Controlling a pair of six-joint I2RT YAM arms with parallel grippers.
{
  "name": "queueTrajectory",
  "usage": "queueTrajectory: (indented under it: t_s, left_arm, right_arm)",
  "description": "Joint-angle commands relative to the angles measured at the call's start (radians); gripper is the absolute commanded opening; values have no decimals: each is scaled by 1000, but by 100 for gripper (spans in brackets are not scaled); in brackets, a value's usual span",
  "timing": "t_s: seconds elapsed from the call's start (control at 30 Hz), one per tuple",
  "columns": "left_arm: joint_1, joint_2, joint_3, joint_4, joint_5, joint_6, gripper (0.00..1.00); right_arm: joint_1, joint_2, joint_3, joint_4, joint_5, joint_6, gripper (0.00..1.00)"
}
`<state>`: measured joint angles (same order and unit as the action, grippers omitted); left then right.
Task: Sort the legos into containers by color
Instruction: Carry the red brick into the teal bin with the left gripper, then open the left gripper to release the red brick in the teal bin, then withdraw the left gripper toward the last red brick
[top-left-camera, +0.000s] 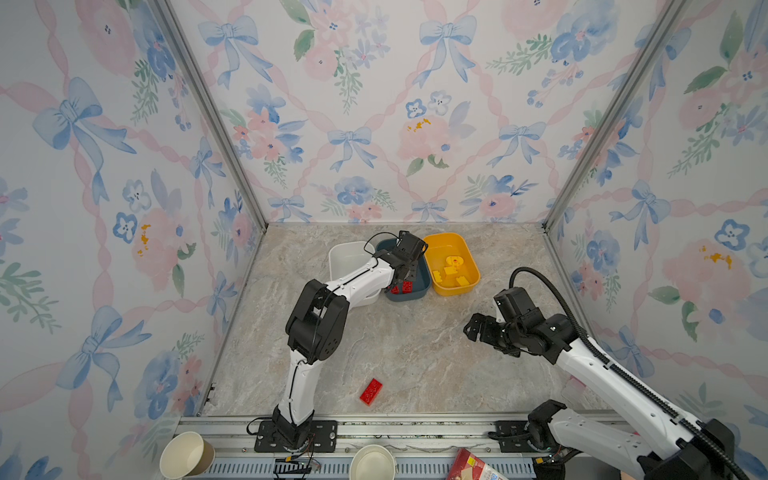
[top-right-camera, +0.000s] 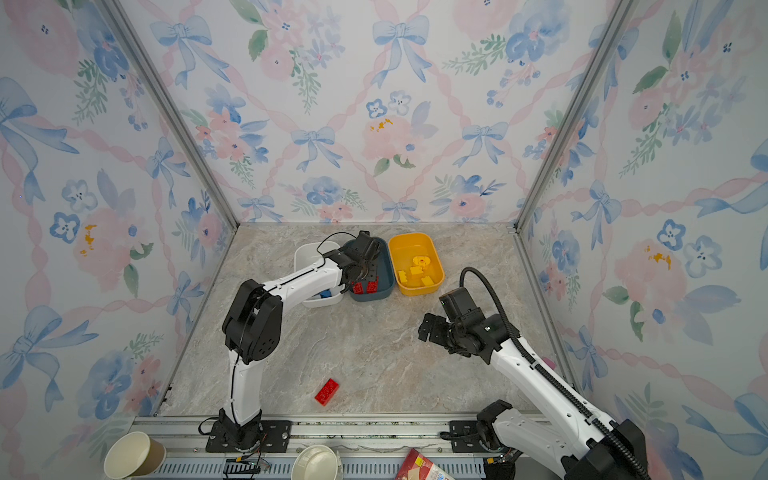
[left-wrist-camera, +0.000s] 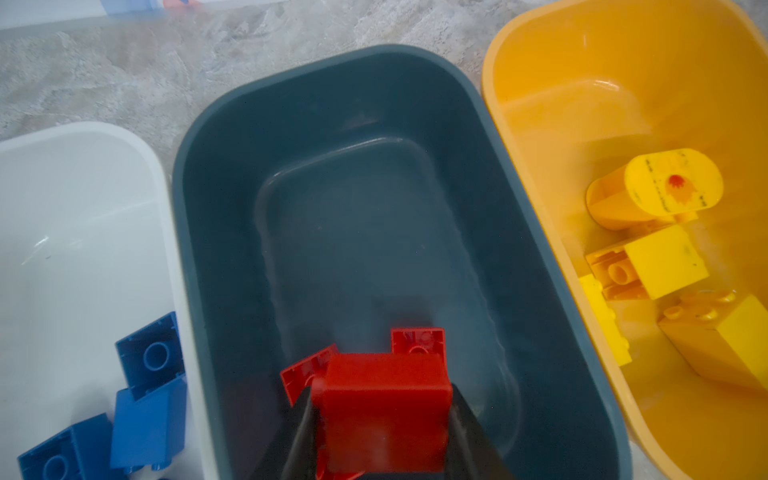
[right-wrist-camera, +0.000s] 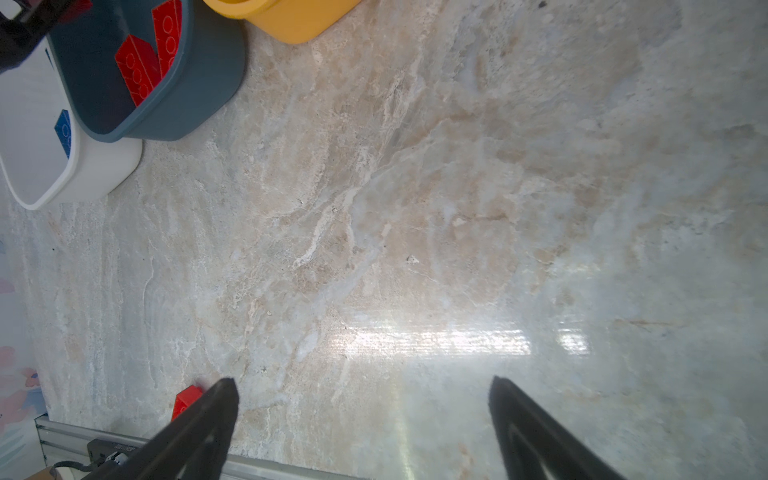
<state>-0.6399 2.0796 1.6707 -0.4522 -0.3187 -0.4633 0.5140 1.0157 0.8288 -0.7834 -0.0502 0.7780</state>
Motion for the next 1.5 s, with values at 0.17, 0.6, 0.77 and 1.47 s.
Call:
queueTrajectory:
  t_s: [0.17,0.6,0.77,1.47]
  left_arm:
    - [15,29,15,-2,-20,6,56]
    - [15,-87,-81,-4,3,0,70]
    - [7,-190,-196,-5,29,-4,72]
    - [-150,-628,-660,-160,88,-77,78]
  right_arm:
    - [-20,-8,-13,-24,-11,-20,97]
    - [-23,-13,-5,-30,-13,-25,97]
    - [-23,-11,-8,-25,-17,-25,97]
    - [-13,-11,-7,-24,-19,-17,97]
